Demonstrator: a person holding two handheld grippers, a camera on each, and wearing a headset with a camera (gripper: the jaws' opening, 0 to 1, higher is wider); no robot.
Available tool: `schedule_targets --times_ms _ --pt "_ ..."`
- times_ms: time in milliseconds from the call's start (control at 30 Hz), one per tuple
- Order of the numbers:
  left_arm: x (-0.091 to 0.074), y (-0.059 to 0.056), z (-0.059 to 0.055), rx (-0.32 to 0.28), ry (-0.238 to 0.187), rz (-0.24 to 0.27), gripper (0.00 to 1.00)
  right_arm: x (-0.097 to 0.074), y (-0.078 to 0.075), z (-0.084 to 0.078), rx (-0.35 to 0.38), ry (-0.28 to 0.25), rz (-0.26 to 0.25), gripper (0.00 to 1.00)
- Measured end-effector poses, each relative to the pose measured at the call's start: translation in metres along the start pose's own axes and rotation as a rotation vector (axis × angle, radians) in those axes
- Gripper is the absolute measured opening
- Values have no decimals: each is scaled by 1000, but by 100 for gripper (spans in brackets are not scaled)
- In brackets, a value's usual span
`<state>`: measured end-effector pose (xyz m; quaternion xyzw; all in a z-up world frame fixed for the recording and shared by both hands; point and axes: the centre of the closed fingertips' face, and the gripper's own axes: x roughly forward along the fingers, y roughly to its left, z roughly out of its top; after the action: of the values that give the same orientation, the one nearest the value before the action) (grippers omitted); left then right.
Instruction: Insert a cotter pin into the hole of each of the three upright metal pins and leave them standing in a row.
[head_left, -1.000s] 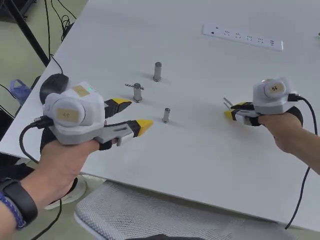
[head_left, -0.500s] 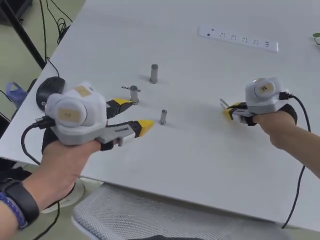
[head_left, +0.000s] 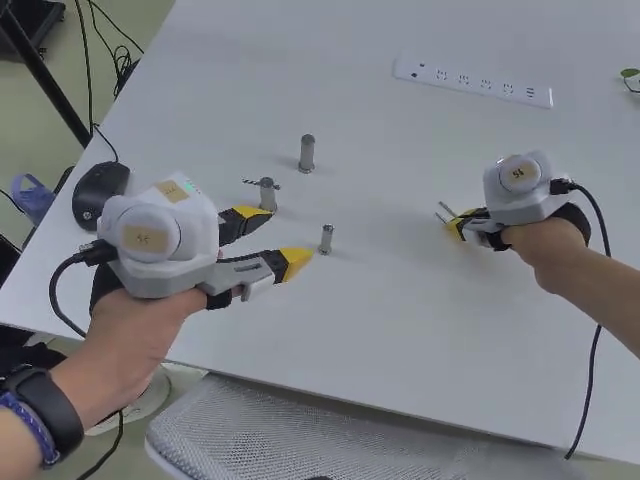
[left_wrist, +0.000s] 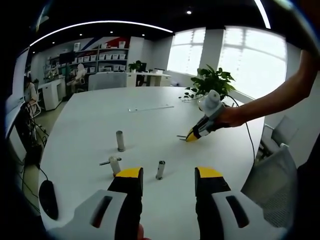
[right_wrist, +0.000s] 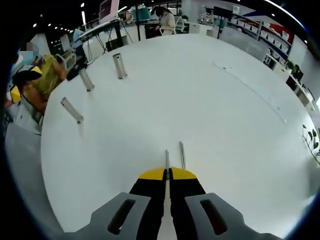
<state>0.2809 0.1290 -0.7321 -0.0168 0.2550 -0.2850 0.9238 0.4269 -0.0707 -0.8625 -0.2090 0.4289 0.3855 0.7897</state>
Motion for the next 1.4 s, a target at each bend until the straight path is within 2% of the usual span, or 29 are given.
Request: schedule_targets --times_ms 267,667,933,1067,1400 --pt "1 -3 1 -5 -7 -4 40 0 0 1 -23 5 -4 1" --pt "4 0 6 8 -4 -11 40 -3 2 -2 -9 -8 -5 1" --pt "9 -4 5 10 4 -26 40 -7 1 -3 -4 -16 -10 0" --pt "12 -6 4 15 9 -36 40 -5 2 -9 -21 5 -1 0" --pt "8 -2 3 10 12 -28 40 -3 -3 -2 -29 -30 -23 1"
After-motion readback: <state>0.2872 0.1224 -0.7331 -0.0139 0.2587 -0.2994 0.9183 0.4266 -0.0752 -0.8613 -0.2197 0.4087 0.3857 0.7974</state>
